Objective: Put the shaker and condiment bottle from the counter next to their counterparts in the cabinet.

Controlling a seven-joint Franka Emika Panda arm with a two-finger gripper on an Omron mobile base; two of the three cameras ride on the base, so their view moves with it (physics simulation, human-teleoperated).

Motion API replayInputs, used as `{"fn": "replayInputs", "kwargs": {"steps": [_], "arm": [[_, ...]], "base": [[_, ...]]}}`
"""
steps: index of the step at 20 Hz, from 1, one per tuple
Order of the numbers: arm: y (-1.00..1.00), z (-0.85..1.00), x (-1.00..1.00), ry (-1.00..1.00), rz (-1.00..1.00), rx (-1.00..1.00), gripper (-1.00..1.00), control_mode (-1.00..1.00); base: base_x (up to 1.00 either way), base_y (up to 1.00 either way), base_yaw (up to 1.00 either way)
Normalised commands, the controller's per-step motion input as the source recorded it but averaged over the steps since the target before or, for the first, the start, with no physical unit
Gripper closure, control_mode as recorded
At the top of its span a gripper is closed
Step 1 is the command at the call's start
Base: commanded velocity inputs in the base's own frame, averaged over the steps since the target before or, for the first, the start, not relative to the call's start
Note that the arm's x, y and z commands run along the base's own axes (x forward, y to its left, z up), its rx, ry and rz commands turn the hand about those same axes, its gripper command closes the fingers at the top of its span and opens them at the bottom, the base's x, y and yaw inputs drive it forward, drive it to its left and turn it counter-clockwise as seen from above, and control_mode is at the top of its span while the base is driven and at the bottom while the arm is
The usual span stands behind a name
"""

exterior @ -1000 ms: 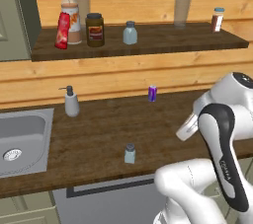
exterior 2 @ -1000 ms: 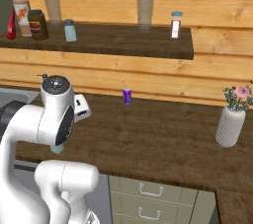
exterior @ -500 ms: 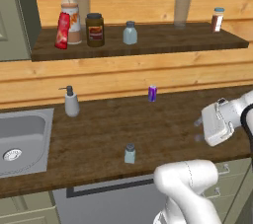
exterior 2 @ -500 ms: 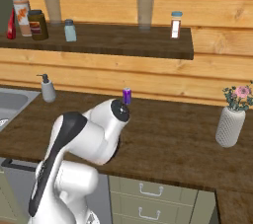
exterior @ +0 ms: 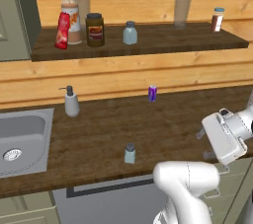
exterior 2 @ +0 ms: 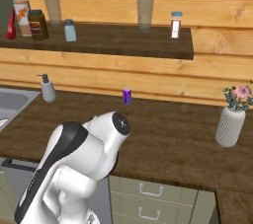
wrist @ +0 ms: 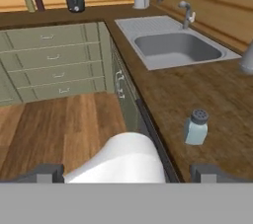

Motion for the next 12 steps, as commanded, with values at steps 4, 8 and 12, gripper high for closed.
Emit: {"fn": "replayInputs", "kwargs": {"steps": [4, 8, 12], "arm": [[0.07, -0.03, 0.00, -0.02, -0.01, 0.00, -1.00, -1.00], [0.28, -0.07, -0.01, -0.10, -0.09, 0.05, -1.00, -1.00], [0.28, 0.00, 0.00, -0.07, -0.06, 0.07, -1.00, -1.00]], "base": [[0.00, 0.00, 0.00], [0.00, 0.00, 0.00], [0.00, 0.00, 0.00]]}}
